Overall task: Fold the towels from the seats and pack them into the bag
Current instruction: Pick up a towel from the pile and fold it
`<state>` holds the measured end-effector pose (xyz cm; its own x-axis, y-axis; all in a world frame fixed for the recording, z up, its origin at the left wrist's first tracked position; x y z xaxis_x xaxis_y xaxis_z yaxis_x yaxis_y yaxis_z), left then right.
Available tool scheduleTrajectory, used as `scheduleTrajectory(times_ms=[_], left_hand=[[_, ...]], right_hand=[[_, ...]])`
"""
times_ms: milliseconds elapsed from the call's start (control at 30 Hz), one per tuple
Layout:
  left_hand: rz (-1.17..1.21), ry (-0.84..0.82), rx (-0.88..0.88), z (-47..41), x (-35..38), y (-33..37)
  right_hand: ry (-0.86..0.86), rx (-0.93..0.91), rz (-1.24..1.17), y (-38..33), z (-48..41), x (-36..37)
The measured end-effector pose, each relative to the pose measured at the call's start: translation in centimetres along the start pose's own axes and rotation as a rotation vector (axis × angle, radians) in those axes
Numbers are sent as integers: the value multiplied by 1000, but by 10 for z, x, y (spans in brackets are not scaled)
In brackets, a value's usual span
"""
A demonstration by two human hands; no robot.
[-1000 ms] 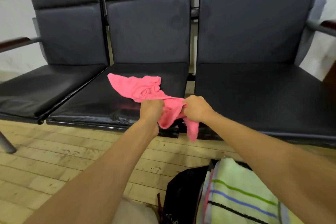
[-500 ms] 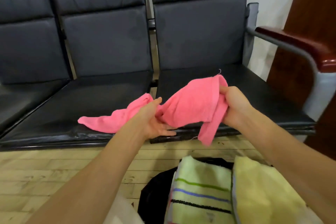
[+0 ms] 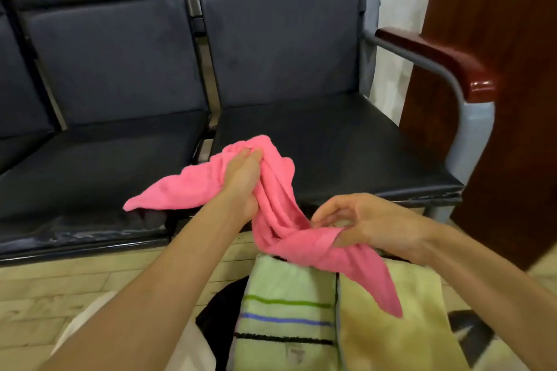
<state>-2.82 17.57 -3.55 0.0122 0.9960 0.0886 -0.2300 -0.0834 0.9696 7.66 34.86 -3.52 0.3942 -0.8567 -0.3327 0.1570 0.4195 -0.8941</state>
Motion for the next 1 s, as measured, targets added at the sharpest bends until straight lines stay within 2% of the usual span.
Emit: scheduleTrajectory(times_ms=[100,200,367,467,600,700,767,833,1000], left_hand=[[77,-117,58,18,11,0],[26,-226,76,33,18,-1],[-190,-226,78,61,19,0],[-450,-336,257,75,20,-8],[-605,-462,466,93,7,-27],[-660,-481,502,98,-6,-37],[-564,-458,438,96,-13,-41],[-477,-466,396,97,-17,-42],[-442,-509,308,98,-20,-45]], right_hand=[[-2,43,-111,7,-1,3],[68,-25,-258,9,-1,11],[264,-63,-613,3,3,23],[385,-5,-713,5,8,26],[510,47,-691,20,8,39],[488,10,-604,21,9,47],[411,-78,-522,19,10,51],[444,-149,-381,21,11,53],[589,-150,314,27,9,44]])
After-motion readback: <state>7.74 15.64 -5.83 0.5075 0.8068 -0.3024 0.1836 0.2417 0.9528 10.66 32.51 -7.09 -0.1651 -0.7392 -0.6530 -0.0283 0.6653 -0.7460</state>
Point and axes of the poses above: each hand's wrist, its own z-axis away from the middle knuckle, its own x-axis out of the palm, y = z × x, the point moved 2 cm from there along -z, towards the middle knuckle, and after that the axes turned 2 degrees about -y, right-handed, at the moved point
